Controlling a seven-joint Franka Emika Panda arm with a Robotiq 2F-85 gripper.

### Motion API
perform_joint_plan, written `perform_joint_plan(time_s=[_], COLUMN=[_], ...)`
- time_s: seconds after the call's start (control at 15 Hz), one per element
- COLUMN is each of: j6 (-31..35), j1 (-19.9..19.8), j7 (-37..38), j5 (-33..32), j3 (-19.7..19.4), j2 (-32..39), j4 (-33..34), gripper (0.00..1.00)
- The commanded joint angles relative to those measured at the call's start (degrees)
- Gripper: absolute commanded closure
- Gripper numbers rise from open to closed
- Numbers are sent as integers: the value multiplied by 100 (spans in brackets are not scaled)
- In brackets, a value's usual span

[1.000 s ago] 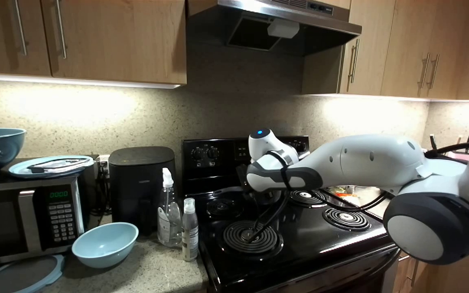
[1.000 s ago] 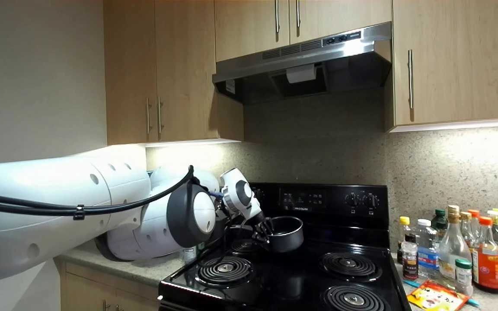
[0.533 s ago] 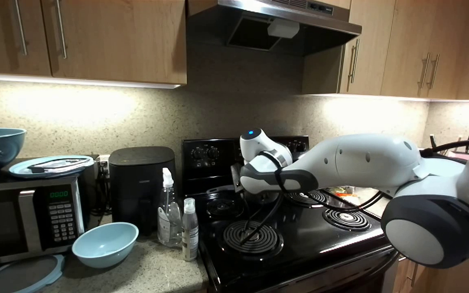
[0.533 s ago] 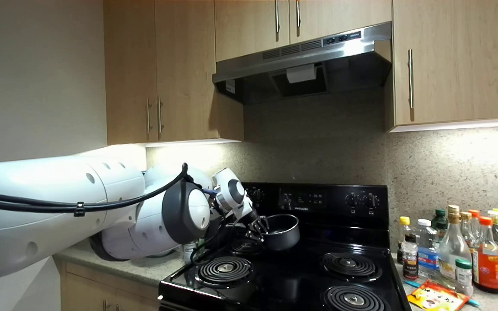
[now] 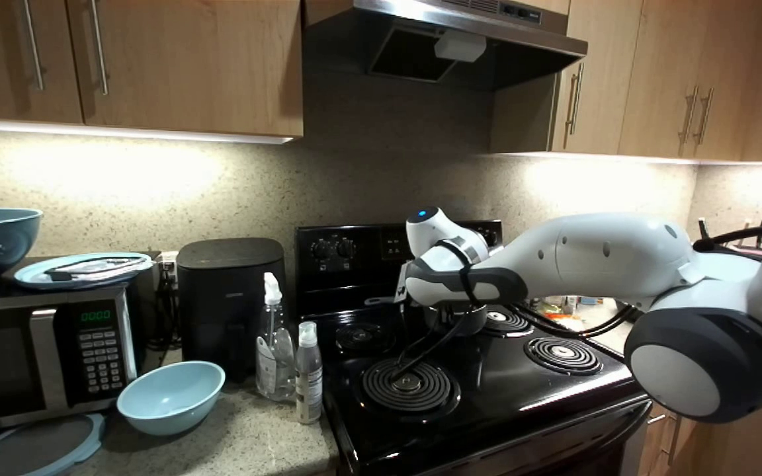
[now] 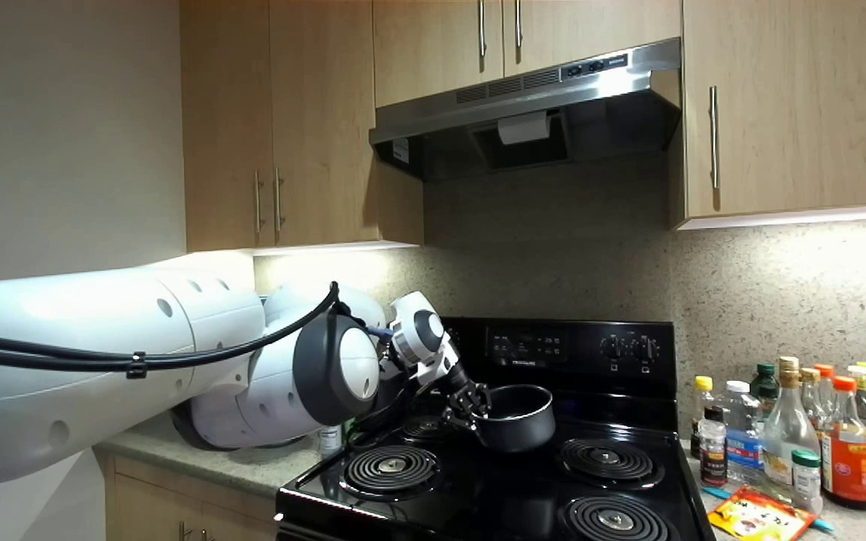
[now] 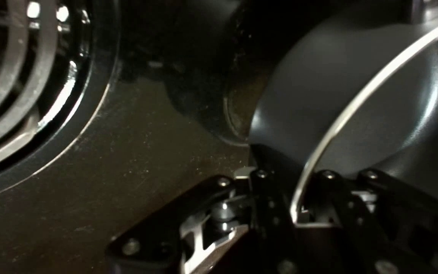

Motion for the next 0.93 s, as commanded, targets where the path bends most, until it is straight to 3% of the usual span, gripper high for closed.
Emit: perform_joint_plan(time_s=[0.0, 0.13, 0.2, 0.4, 0.53, 0.6, 0.87], j6=[-64, -51, 1, 146, 412, 623, 1303], j1=[-250, -394, -475, -730, -895, -1032, -1081], j7=[777, 1176, 813, 824, 819, 756, -129], j5=[99, 67, 1001, 1740, 1748, 1095, 559], j3=[101, 78, -694, -1073, -1050, -487, -195], j2=[-122, -102, -122, -68, -18, -27, 63], j4=[0, -1, -1, -2, -3, -3, -21], gripper=[98, 98, 98, 98, 98, 98, 98])
